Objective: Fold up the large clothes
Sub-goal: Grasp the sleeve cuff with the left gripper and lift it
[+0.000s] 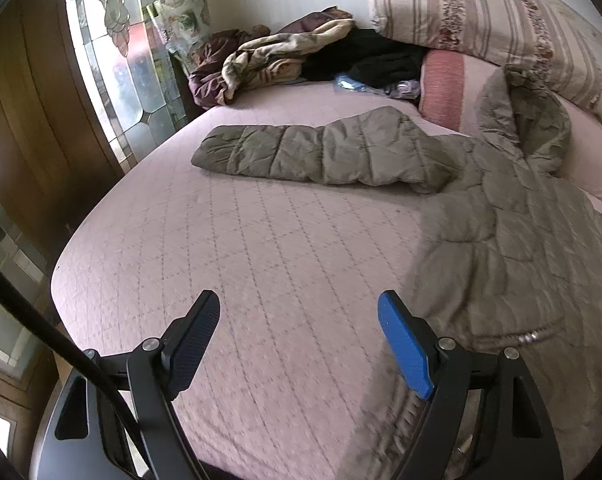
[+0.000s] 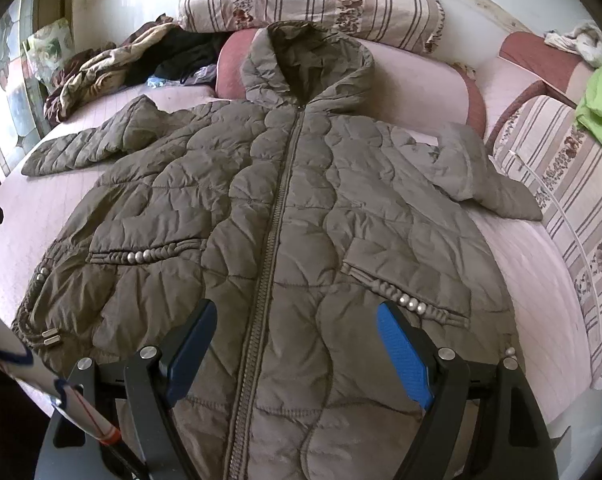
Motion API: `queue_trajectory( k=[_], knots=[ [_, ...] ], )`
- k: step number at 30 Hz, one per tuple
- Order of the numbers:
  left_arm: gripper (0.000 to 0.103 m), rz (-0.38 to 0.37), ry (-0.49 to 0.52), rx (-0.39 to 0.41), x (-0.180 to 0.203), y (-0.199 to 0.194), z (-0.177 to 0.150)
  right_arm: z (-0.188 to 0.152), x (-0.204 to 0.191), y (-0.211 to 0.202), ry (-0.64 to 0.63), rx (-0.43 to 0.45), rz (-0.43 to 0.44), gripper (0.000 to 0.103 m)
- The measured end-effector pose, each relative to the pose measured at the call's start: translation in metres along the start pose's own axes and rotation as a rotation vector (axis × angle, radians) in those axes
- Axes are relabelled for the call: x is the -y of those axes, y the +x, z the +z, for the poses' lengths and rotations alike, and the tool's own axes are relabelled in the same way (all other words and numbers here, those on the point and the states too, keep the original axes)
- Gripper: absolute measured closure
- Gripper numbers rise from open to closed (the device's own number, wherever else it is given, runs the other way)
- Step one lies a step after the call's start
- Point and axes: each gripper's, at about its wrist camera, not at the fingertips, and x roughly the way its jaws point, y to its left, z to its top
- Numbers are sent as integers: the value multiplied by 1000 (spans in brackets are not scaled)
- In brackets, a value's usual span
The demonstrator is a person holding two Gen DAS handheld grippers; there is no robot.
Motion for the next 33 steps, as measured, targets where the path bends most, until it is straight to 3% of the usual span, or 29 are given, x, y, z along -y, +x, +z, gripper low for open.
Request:
queue_trajectory(
  k=[6, 11, 20, 28, 33],
  knots=[
    [22, 29, -32, -17, -18, 31, 14, 3, -9, 13, -14, -21, -5, 17],
    [22, 7, -95, -28, -41, 62, 36, 3, -16, 24, -20, -33, 3, 17],
    [23, -105, -296, -90, -104, 160, 115, 6, -19, 46, -16, -52, 3, 17],
    [23, -260, -567, -201, -145, 250, 142, 11, -15, 69, 12, -62, 4, 15],
    [15, -281, -663, -157, -151, 273, 160, 13, -10, 79, 24, -63, -4, 12]
  ],
)
